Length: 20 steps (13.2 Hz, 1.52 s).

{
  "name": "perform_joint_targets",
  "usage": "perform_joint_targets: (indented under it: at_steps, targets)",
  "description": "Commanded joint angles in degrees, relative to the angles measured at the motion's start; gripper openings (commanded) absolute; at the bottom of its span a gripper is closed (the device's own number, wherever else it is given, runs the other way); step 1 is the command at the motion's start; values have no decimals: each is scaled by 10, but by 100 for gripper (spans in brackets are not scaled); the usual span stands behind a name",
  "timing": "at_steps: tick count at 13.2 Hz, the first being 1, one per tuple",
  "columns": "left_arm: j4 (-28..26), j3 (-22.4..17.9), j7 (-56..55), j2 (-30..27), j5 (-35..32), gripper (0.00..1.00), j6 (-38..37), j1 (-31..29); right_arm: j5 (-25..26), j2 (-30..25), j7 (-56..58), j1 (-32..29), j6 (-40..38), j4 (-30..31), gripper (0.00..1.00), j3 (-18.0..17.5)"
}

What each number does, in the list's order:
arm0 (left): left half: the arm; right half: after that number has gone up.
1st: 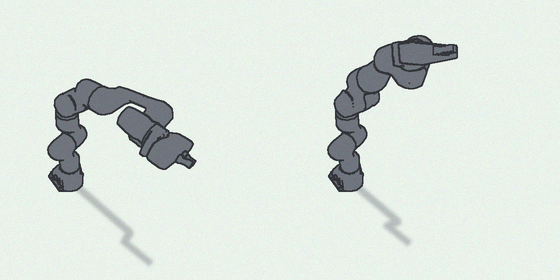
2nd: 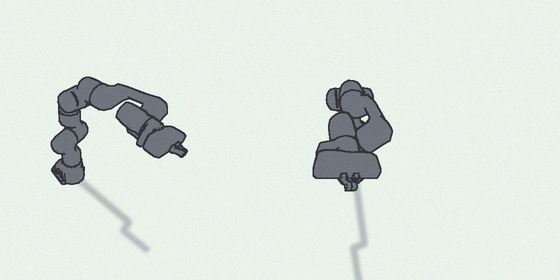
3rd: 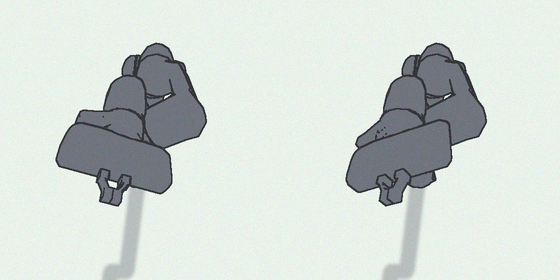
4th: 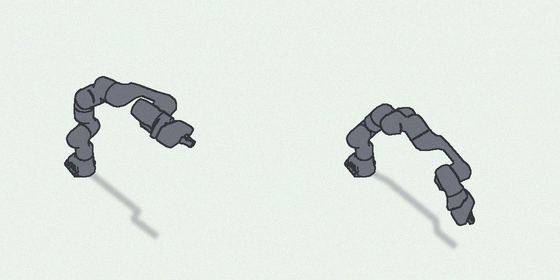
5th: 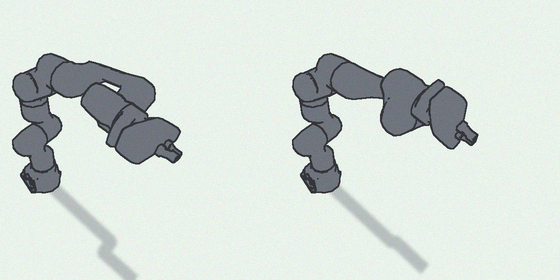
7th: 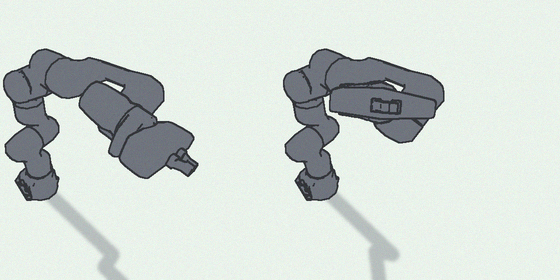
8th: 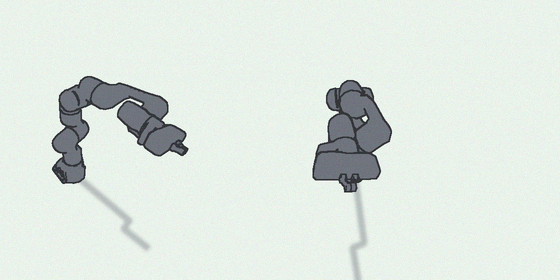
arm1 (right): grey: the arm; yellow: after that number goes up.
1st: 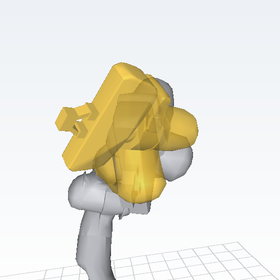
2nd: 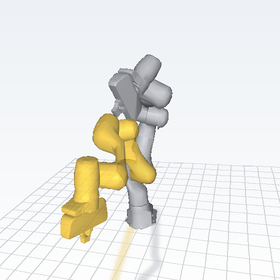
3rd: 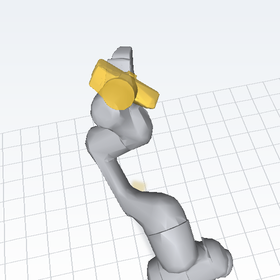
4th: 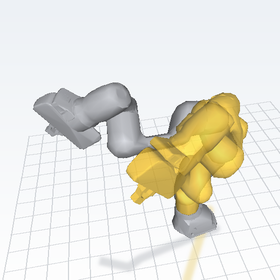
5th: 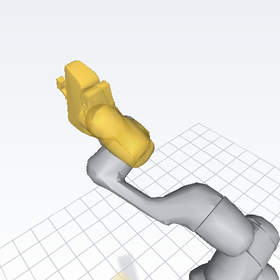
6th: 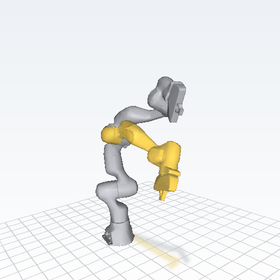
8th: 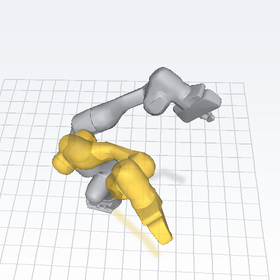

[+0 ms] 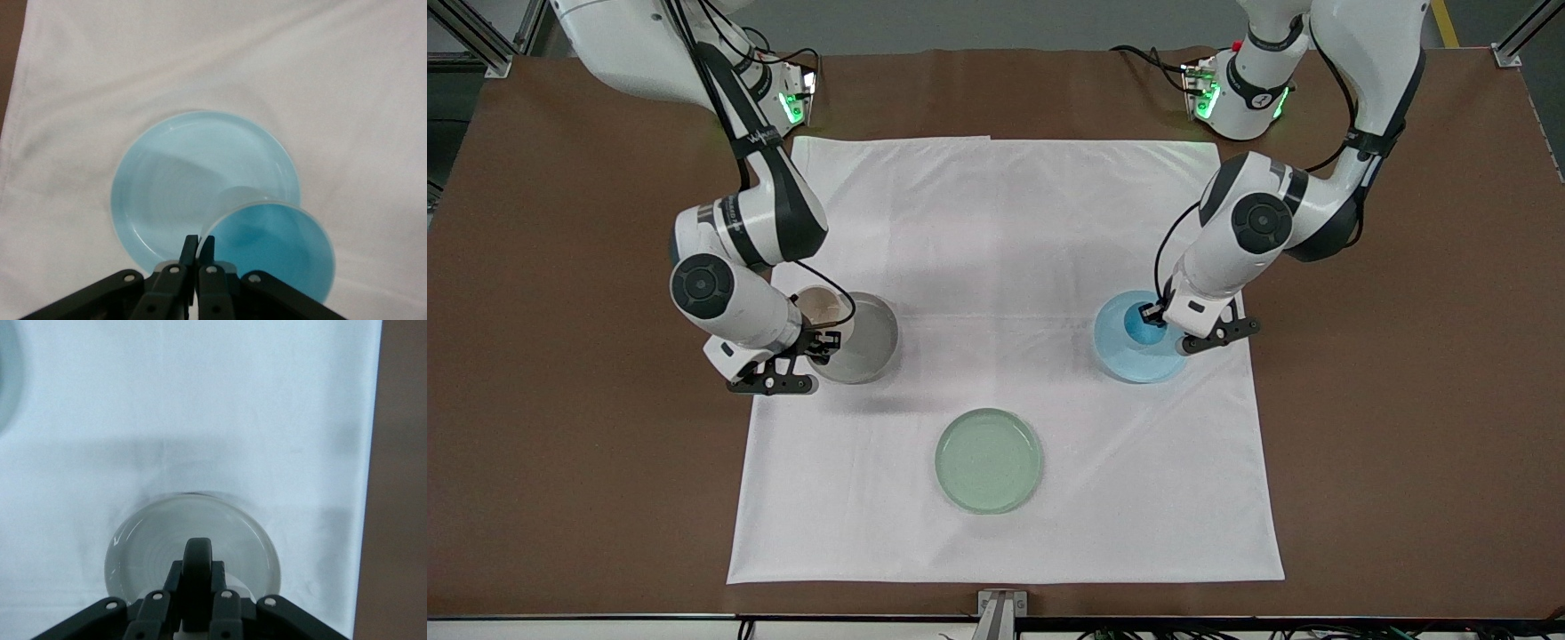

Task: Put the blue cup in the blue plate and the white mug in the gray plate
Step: 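Lower the mug onto the gray plate while the left gripper lowers the cup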

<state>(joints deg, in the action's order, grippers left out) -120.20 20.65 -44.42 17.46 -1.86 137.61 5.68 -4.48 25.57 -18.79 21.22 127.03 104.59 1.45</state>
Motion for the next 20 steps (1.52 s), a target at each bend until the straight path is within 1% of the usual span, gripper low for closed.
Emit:
perform_joint_targets:
  at_steps: [1,3,6,7,8,9,10,11,12,14,15,16,17,18,19,20]
  targets:
    - [13,-2,-31,19,-11,0,12,14,-11,22,-15,15,44,9,5,7]
    - [16,-2,-44,33,-11,0,14,21,-11,40,-15,20,59,9,5,7]
    - [11,-3,-55,39,-12,0,24,22,-11,45,-41,35,60,9,6,7]
    - [11,-3,-56,44,-22,0,26,21,-11,48,-42,37,60,9,7,7]
    - [11,-2,-66,51,-47,0,26,21,-11,48,-42,37,59,9,12,7]
    - [10,-2,-89,51,-63,0,26,21,-11,48,-42,36,55,8,38,7]
    - [10,-2,-94,47,-75,0,17,19,-11,47,-41,34,53,8,81,8]
    - [9,-2,-94,46,-78,0,15,13,-11,39,-40,32,45,8,100,8]
    - [6,-2,-94,47,-79,0,15,15,-10,13,-40,32,-3,4,100,9]
    - [1,-2,-95,51,-93,1,16,11,-8,-58,-41,26,-116,-4,100,13]
    - [2,-2,-95,51,-93,5,15,10,-5,-99,-41,12,-170,-4,100,13]
    - [7,-3,-99,52,-93,31,15,10,-5,-144,-41,-7,-220,0,100,13]
    - [12,-3,-107,51,-92,74,14,9,-4,-182,-36,-26,-266,0,100,13]
    - [19,-4,-111,45,-93,100,12,8,-4,-216,-32,-48,-304,1,100,13]
    - [37,-5,-109,36,-93,100,-7,5,-4,-244,-23,-69,-333,1,100,13]
    - [74,-7,-107,28,-93,100,-49,4,-4,-266,-5,-89,-357,2,100,13]
